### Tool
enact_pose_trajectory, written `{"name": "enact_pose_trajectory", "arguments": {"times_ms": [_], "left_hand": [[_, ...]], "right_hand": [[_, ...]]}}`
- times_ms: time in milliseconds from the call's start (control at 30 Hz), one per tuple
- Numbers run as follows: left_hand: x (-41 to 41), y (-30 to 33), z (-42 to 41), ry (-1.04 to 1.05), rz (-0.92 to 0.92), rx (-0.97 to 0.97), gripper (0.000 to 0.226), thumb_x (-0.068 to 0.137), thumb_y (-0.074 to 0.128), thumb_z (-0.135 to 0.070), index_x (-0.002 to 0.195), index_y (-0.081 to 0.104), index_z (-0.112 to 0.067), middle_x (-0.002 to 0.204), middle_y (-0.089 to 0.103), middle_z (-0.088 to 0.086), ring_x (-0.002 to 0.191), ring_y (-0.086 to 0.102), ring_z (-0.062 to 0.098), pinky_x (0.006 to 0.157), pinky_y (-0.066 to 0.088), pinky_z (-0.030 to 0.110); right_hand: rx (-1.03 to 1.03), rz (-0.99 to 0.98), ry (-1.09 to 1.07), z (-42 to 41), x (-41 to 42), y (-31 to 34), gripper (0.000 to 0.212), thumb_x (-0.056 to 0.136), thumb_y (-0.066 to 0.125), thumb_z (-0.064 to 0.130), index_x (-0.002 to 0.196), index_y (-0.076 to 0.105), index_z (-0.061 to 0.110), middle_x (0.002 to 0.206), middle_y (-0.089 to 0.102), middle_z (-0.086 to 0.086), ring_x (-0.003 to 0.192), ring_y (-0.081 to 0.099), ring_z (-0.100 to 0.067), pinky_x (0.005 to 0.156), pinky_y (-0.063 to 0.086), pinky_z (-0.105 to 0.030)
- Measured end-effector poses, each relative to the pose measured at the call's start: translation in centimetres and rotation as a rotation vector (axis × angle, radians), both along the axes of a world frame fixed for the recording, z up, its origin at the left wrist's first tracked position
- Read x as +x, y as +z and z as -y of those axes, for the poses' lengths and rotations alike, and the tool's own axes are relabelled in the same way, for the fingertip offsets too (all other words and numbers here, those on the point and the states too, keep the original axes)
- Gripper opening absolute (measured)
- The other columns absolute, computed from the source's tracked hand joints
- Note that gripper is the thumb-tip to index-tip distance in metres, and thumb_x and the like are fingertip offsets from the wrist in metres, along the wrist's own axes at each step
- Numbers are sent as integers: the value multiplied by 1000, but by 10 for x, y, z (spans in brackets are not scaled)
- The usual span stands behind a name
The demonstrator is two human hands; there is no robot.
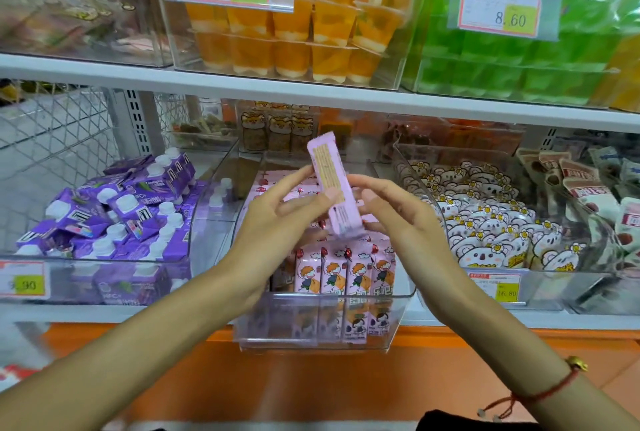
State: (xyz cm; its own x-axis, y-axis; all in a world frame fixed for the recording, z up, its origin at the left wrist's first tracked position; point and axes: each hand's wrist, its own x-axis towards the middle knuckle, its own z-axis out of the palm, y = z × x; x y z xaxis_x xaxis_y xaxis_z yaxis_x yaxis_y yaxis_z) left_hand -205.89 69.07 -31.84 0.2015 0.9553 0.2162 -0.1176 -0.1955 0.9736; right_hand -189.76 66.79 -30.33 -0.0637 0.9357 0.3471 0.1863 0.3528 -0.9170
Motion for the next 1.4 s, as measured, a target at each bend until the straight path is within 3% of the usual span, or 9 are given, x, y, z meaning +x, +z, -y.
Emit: {"name": "enact_pose_trajectory", "arguments": {"times_ms": [167,300,467,567,800,1000,1100,1200,1400], "left_hand": [[-1,9,-2,-95,144,-278,38,67,73,-46,99,72,-27,83,76,-3,72,73,9,58,56,21],[-3,7,-5,-90,125,-328,39,57,77,-49,87,76,-26,78,75,-2,70,73,12,57,57,24],[-2,4,-4,-72,20,-204,41,82,69,-37,121,63,-27,102,75,-6,93,71,7,75,58,23],[-2,4,-3,-79,8,-83,48,87,66,-21,133,52,-27,116,70,-3,106,67,12,91,53,29],[-1,3,-1,-50,6,-32,59,69,76,-36,124,54,-33,113,70,-10,103,68,9,89,55,29],[-9,7,-6,-3,55,43,91,57,82,-27,135,38,-46,138,48,-20,110,64,7,95,52,32],[-6,5,-3,-31,-113,208,74,70,81,-15,131,48,-42,127,55,-29,108,63,-2,84,53,16],[-3,5,1,113,-277,423,49,77,77,-13,118,60,-34,115,62,-27,103,62,-3,81,52,16],[-9,8,-18,321,-317,462,33,76,78,-24,107,67,-29,98,69,-14,85,68,4,76,55,18]], "right_hand": [[-77,4,-1,-1,1,2,30,100,41,28,106,71,28,101,67,-6,88,60,-14,87,49,-35],[-108,-41,13,-2,3,1,30,99,42,33,100,71,27,91,62,-7,78,55,-14,75,48,-24],[-69,-1,41,-1,4,-1,25,88,57,39,109,66,29,97,66,-7,81,62,-8,74,52,-22],[24,78,31,0,5,-3,39,80,73,19,115,60,31,97,62,7,81,61,-2,72,53,-17],[104,141,15,1,7,-5,39,84,71,13,114,58,34,100,64,4,87,61,-9,74,53,-21],[-47,-125,-24,-3,16,-1,18,86,65,26,104,69,26,92,72,-5,88,68,-12,81,55,-25],[-120,-307,-75,-7,21,0,13,84,66,27,94,71,21,99,73,-4,89,67,-14,78,55,-23],[-140,-407,-87,-9,27,1,12,84,66,27,90,71,18,96,71,-4,86,64,-11,70,53,-17],[-31,-231,-286,-14,40,-7,26,86,67,25,110,62,14,96,65,3,77,60,0,76,51,-15]]}}
